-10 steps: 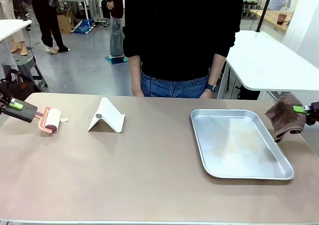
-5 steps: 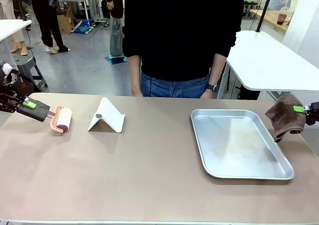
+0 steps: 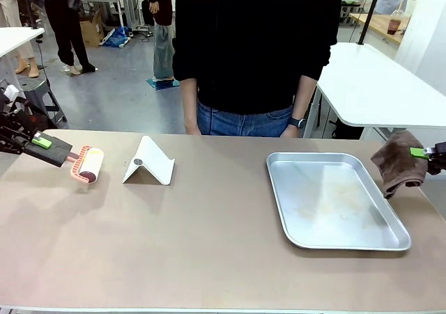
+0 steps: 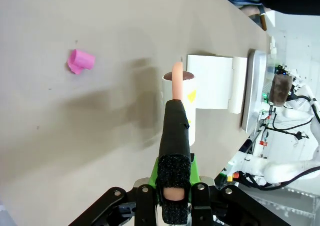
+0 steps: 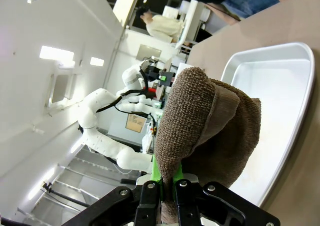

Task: Clean the surface of the table.
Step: Clean the area not pointed to by the person.

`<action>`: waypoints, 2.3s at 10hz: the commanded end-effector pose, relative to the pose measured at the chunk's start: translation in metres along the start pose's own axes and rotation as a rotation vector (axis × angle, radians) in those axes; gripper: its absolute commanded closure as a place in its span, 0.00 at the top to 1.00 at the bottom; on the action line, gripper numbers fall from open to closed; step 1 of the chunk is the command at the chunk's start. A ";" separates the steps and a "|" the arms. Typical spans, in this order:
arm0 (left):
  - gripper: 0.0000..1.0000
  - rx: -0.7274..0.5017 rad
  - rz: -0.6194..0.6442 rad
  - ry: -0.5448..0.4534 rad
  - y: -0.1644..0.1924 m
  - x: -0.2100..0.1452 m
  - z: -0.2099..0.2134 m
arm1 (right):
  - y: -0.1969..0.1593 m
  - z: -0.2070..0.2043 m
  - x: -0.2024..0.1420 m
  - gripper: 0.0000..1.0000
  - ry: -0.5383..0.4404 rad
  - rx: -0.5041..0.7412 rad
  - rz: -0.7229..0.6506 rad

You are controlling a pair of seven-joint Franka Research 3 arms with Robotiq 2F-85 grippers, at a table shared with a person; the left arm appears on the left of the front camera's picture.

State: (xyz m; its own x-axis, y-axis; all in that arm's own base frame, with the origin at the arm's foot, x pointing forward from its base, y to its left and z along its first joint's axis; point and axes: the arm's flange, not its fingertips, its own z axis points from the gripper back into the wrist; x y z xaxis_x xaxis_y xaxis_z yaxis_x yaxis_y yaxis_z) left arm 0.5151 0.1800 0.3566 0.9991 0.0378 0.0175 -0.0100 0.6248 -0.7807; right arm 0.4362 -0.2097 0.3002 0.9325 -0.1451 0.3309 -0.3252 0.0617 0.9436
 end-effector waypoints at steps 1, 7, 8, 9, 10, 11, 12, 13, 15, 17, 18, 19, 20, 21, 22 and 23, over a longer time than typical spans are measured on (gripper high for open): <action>0.22 -0.039 -0.033 -0.033 -0.002 0.002 0.014 | 0.003 0.001 0.000 0.09 0.000 0.015 0.004; 0.22 -0.098 -0.006 -0.018 0.026 -0.043 0.078 | 0.003 0.001 0.000 0.09 0.000 0.015 0.004; 0.22 -0.140 0.020 -0.057 0.041 -0.051 0.095 | 0.003 0.001 0.000 0.09 0.000 0.015 0.004; 0.22 -0.188 0.051 -0.111 0.059 -0.059 0.117 | 0.003 0.001 0.000 0.09 0.000 0.015 0.004; 0.22 -0.193 0.079 -0.160 0.071 -0.064 0.130 | 0.003 0.001 0.000 0.09 0.000 0.015 0.004; 0.22 -0.197 0.100 -0.183 0.082 -0.067 0.138 | 0.003 0.001 0.000 0.09 0.000 0.015 0.004; 0.22 -0.216 0.123 -0.201 0.095 -0.067 0.145 | 0.003 0.001 0.000 0.09 0.000 0.015 0.004; 0.22 -0.229 0.135 -0.214 0.102 -0.068 0.149 | 0.003 0.001 0.000 0.09 0.000 0.015 0.004; 0.22 -0.240 0.143 -0.237 0.108 -0.069 0.153 | 0.003 0.001 0.000 0.09 0.000 0.015 0.004; 0.22 -0.238 0.148 -0.243 0.106 -0.069 0.152 | 0.003 0.001 0.000 0.09 0.000 0.015 0.004; 0.22 -0.238 0.150 -0.247 0.108 -0.069 0.154 | 0.003 0.001 0.000 0.09 0.000 0.015 0.004; 0.22 -0.233 0.165 -0.261 0.109 -0.067 0.154 | 0.003 0.001 0.000 0.09 0.000 0.015 0.004; 0.22 -0.216 0.178 -0.263 0.106 -0.063 0.150 | 0.003 0.001 0.000 0.09 0.000 0.015 0.004; 0.22 -0.188 0.191 -0.250 0.102 -0.053 0.146 | 0.003 0.001 0.000 0.09 0.000 0.015 0.004; 0.22 -0.160 0.207 -0.220 0.094 -0.038 0.140 | 0.003 0.001 0.000 0.09 0.000 0.015 0.004; 0.22 -0.092 0.217 -0.210 0.086 -0.023 0.134 | 0.003 0.001 0.000 0.09 0.000 0.015 0.004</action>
State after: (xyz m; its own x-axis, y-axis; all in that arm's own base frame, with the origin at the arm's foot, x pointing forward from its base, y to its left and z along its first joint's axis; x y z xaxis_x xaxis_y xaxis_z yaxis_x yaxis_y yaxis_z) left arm 0.4717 0.3457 0.3648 0.9440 0.3299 -0.0090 -0.1724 0.4698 -0.8658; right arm 0.4363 -0.2098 0.2997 0.9328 -0.1452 0.3299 -0.3244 0.0608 0.9440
